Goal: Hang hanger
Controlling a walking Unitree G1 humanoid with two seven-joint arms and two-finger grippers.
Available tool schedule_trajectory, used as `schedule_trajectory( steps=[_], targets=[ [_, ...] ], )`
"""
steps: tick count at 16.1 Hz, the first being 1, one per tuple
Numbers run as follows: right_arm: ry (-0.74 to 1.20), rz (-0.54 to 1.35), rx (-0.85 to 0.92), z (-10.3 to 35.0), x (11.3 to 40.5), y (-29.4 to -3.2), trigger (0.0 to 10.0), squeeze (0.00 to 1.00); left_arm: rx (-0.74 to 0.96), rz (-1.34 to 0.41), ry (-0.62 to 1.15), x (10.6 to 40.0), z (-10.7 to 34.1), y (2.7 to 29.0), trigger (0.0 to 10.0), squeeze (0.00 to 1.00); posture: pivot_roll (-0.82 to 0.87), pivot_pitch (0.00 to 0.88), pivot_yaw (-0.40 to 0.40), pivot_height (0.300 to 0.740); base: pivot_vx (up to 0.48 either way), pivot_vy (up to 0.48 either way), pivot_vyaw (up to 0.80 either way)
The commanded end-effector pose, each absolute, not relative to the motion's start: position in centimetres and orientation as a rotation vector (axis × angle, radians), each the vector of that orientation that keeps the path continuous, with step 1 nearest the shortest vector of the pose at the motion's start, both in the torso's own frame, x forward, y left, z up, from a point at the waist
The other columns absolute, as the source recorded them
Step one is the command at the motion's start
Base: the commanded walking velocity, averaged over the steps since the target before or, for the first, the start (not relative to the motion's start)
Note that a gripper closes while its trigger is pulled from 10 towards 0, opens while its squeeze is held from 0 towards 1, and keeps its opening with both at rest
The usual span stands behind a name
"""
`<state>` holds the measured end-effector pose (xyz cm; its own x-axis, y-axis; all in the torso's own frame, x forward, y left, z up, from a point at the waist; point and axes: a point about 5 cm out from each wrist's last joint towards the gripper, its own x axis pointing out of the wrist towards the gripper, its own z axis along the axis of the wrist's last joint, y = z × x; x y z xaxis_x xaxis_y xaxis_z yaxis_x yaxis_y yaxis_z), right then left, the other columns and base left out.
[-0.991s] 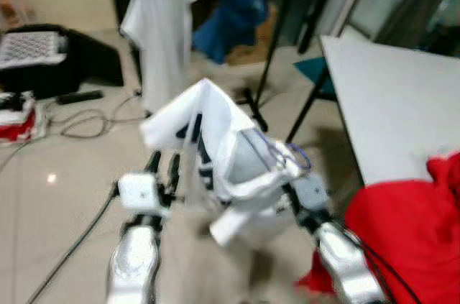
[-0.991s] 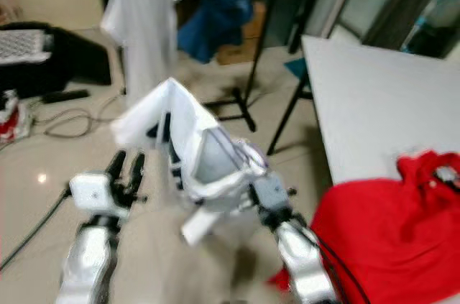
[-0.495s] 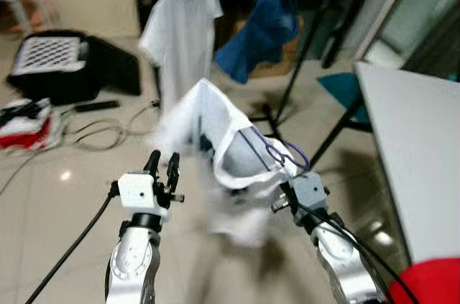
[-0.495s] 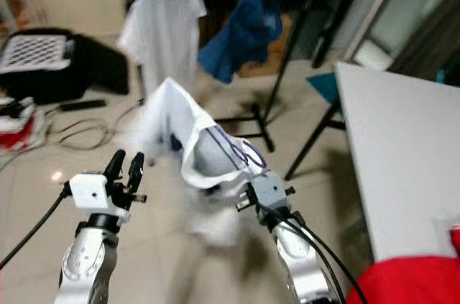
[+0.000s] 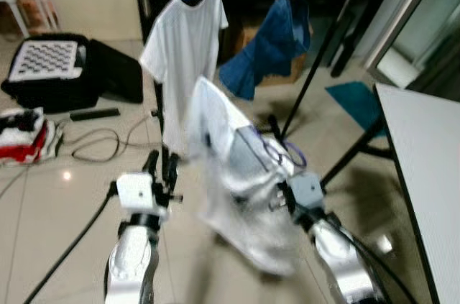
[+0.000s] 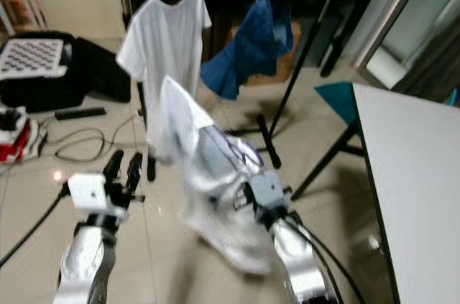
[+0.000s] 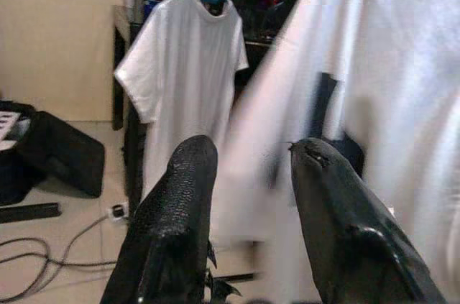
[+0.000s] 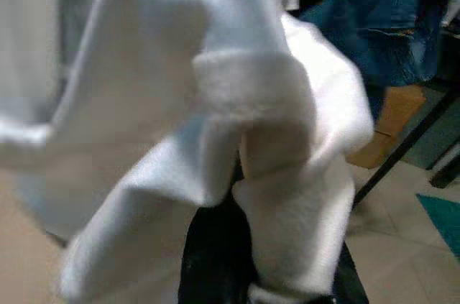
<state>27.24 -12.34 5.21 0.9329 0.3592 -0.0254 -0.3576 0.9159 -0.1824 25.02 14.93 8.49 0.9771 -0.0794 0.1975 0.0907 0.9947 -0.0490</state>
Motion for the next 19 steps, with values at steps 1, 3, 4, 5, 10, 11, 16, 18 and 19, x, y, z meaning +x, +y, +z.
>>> schedule_trajectory(
  steps=[1,3,4,5,10,11,16,18,19],
  targets=[
    [-0.026,0.318,-0.186,5.7,27.5,-13.8,10.0,0.00,-0.075,-0.114,-0.200,25.1,8.6,13.8,10.0,0.00,0.17,0.105,-0.090,0.740,0.480,0.000,0.00],
    [-0.026,0.318,-0.184,5.7,27.6,-13.7,10.0,0.00,-0.075,-0.114,-0.200,25.1,8.6,13.8,10.0,0.00,0.17,0.103,-0.090,0.740,0.480,0.000,0.00],
    [-0.030,0.318,-0.178,5.9,27.8,-13.6,10.0,0.00,-0.076,-0.113,-0.200,25.1,8.6,13.8,10.0,0.00,0.17,0.102,-0.090,0.740,0.480,0.000,0.00],
    [-0.033,0.318,-0.174,6.0,27.9,-13.5,10.0,0.00,-0.076,-0.113,-0.200,25.1,8.6,13.8,10.0,0.00,0.17,0.102,-0.089,0.740,0.480,0.000,0.00],
    [-0.077,0.340,-0.140,7.4,28.6,-12.3,10.0,0.00,-0.070,-0.116,-0.201,25.2,8.7,13.9,10.0,0.00,0.18,0.099,-0.084,0.740,0.480,0.000,0.00],
    [-0.079,0.341,-0.138,7.5,28.7,-12.3,10.0,0.00,-0.069,-0.116,-0.201,25.2,8.7,13.9,10.0,0.00,0.18,0.098,-0.083,0.740,0.480,0.000,0.00],
    [-0.061,0.338,-0.142,7.1,28.7,-12.5,10.0,0.00,-0.065,-0.115,-0.201,25.3,8.7,14.1,10.0,0.00,0.18,0.095,-0.083,0.740,0.480,0.000,0.00],
    [-0.057,0.336,-0.144,7.1,28.7,-12.6,10.0,0.00,-0.065,-0.118,-0.201,25.3,8.7,14.0,10.0,0.00,0.18,0.091,-0.082,0.740,0.480,0.000,0.00],
    [-0.057,0.335,-0.145,7.1,28.7,-12.6,10.0,0.00,-0.065,-0.119,-0.202,25.4,8.7,14.0,10.0,0.00,0.18,0.090,-0.082,0.740,0.480,0.000,0.00]
  ],
)
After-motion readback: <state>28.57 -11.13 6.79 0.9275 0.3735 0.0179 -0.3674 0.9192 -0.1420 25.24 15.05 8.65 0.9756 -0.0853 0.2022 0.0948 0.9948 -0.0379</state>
